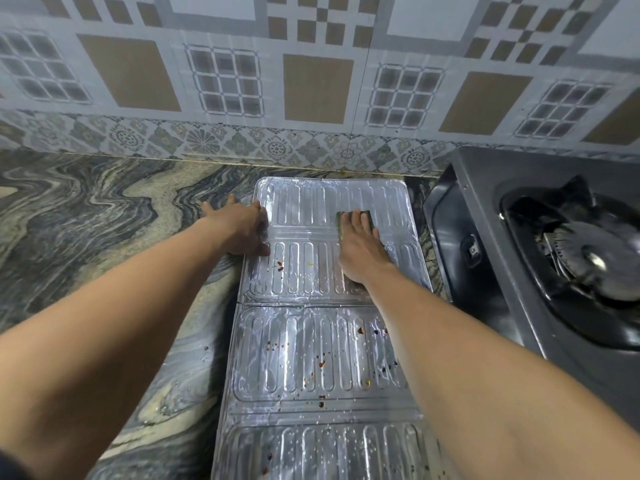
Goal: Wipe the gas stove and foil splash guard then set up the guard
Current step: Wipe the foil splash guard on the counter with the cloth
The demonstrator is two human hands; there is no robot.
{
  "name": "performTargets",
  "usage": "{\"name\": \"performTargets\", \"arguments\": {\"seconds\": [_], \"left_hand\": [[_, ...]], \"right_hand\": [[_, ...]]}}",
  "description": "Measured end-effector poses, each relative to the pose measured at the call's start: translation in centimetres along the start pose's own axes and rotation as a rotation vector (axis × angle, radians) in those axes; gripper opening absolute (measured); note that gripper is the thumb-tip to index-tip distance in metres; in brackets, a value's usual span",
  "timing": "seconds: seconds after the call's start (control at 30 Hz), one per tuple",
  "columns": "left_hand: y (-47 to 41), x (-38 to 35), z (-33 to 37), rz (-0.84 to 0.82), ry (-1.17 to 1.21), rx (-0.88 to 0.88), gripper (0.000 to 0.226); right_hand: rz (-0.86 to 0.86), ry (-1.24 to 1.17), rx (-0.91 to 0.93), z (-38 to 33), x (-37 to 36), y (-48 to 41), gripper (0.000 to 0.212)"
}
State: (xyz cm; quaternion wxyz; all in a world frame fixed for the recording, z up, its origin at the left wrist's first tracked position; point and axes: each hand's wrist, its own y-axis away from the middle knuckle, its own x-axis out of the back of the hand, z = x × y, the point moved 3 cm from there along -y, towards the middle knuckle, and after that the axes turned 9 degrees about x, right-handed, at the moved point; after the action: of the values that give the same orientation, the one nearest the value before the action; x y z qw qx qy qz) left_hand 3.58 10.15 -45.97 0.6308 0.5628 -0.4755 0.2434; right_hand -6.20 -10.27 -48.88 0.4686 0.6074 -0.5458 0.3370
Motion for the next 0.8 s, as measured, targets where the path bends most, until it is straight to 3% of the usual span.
{"name": "performTargets", "arguments": {"seconds": [0.2,0.43,0.8], "left_hand": [[1.7,-0.6,2.0,0.103,0.050,-0.009,0.053],[3.2,-2.2,1.9,0.050,0.055,-0.003,0.080],[3.8,-1.4,2.4,0.057,0.071,0.042,0.069]], "right_hand": [[0.006,0.023,-0.029,0.6,0.1,0.1,0.072],[0.012,0.011,-0.038,0.7,-0.1,0.0,0.074],[0.116,-0.007,-0.207,4.6,0.5,1.4,0.073]]}}
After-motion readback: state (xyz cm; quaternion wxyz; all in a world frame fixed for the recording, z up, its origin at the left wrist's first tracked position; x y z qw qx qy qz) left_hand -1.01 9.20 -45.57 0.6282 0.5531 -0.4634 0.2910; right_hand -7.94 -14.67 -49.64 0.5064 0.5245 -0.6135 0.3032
